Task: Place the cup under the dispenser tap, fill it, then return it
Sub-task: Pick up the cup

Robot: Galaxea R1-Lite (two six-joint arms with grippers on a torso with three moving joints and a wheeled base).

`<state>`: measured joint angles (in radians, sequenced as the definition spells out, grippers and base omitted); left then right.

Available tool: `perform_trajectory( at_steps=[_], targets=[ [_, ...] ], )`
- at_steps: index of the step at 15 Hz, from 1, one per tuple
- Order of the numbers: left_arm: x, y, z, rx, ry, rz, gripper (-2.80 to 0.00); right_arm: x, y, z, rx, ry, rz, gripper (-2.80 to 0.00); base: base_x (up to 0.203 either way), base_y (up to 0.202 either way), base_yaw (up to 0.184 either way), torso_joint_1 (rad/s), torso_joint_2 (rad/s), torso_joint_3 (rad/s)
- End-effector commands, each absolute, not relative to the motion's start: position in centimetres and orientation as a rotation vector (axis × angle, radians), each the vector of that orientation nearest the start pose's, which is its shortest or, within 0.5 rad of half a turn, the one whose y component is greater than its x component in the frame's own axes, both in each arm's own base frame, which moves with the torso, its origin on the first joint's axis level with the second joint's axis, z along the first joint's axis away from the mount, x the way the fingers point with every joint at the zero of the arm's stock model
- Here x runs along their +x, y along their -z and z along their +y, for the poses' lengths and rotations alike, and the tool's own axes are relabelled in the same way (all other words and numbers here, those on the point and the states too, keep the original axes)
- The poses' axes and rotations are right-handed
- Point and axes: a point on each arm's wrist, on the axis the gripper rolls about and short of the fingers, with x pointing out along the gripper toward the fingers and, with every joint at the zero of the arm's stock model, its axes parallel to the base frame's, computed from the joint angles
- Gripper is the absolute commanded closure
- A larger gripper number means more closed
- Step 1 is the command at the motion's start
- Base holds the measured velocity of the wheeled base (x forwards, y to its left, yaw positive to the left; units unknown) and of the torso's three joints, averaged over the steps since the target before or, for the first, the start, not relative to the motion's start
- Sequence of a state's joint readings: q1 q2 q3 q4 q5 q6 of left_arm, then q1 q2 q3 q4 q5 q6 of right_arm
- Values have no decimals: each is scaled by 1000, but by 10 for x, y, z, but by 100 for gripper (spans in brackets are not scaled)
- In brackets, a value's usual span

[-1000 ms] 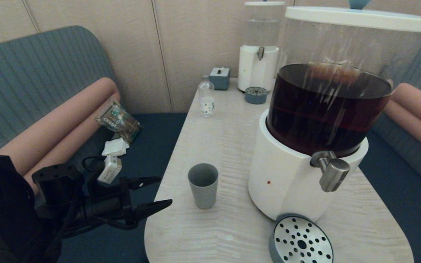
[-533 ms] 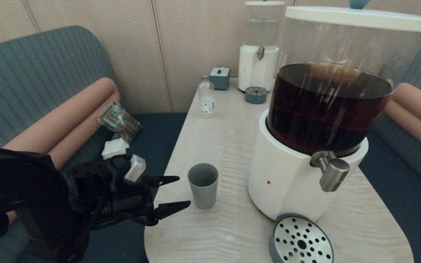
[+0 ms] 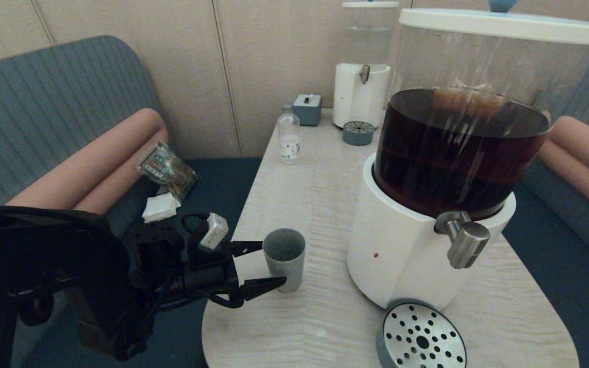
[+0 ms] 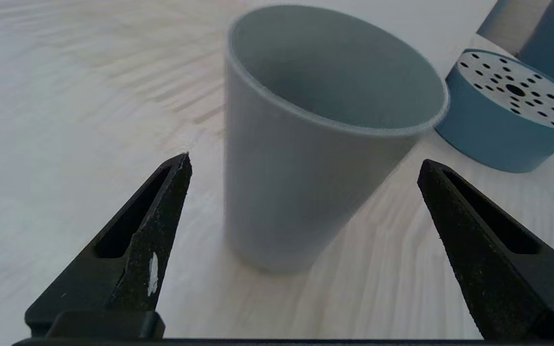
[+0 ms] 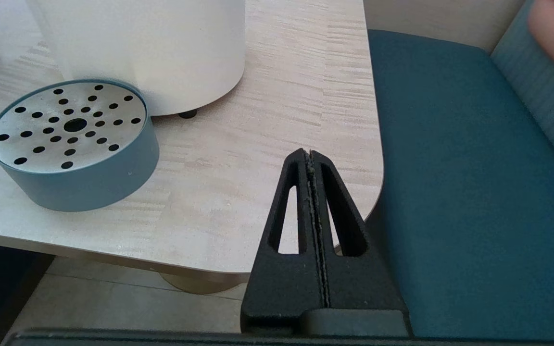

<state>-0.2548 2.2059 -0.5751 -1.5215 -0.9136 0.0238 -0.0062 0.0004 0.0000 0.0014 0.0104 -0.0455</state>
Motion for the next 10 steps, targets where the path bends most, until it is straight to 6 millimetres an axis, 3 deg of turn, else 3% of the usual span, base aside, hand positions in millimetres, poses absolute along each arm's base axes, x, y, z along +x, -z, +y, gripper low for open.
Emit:
perform_trajectory(
  at_steps=[1,10],
  targets=[
    [325,-47,-110,-15,1178,93,-280,-22,-73,0,-46,-5,8,0,0,0,0,0,0,0],
    [340,-48,-126,-6,1175,47,-280,-22,-72,0,-46,-5,9,0,0,0,0,0,0,0]
  ],
)
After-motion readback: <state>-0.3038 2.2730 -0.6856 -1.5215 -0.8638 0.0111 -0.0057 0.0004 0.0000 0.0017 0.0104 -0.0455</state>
